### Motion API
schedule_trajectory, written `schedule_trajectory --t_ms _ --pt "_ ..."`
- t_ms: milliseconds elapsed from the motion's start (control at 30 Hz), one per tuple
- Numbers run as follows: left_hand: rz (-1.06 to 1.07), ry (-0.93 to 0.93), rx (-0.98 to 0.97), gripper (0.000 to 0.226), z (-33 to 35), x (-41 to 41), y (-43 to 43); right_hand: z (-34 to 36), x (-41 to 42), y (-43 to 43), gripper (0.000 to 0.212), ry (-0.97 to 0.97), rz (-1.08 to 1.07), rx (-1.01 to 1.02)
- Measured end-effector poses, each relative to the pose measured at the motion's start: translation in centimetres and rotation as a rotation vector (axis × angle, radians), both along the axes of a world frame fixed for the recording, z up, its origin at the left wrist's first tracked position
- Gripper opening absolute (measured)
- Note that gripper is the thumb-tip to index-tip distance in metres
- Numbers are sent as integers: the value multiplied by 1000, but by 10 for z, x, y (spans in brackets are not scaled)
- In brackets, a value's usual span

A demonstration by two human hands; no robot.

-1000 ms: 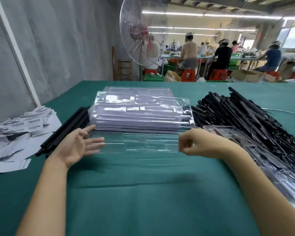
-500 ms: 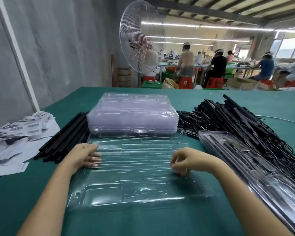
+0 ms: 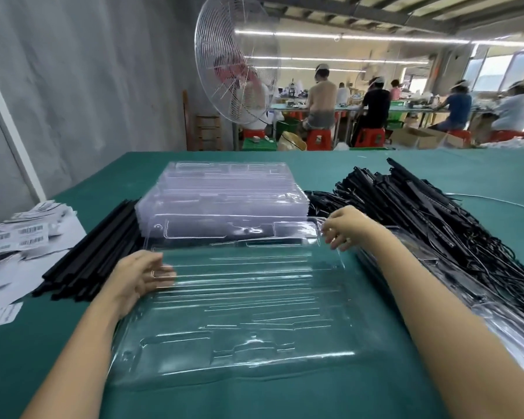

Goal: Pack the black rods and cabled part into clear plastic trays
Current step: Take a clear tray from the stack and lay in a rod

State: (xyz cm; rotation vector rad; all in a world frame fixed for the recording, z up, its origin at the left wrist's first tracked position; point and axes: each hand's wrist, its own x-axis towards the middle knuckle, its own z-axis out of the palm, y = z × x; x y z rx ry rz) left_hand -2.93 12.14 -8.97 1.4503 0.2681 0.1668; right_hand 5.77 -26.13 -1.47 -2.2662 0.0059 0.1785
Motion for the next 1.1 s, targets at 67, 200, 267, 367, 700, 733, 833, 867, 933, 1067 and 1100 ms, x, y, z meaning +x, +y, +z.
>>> schedule_trajectory --t_ms 67,200,267,367,700,733,833,867,933,1067,1100 --pt "-2 1 -52 18 1 4 1 3 15 -17 12 -120 -195 68" --pt "-32 -14 -79 20 3 10 4 2 40 -48 15 -285 -407 101" --pt "-42 -17 -80 21 1 11 6 -3 48 -56 16 -350 -460 8" --pt "-46 -20 -114 22 -4 11 9 -14 54 -57 18 -370 -475 -168" --pt "67 67 198 3 0 30 -13 -25 60 -13 20 -405 -387 -365" --pt "92 70 286 4 3 32 -14 -23 61 -7 19 -411 -391 -332" --pt "318 7 771 9 18 28 -2 -23 62 7 18 -429 -419 -272" --pt "423 -34 881 12 24 24 6 -25 61 11 18 -443 -422 -259" --pt "588 -59 995 18 31 19 27 -30 59 20 21 -481 -426 -251" --pt "495 364 1244 36 23 12 72 -37 50 39 21 -571 -401 -265" --pt "449 418 1251 35 18 9 78 -39 47 42 20 -590 -383 -279"
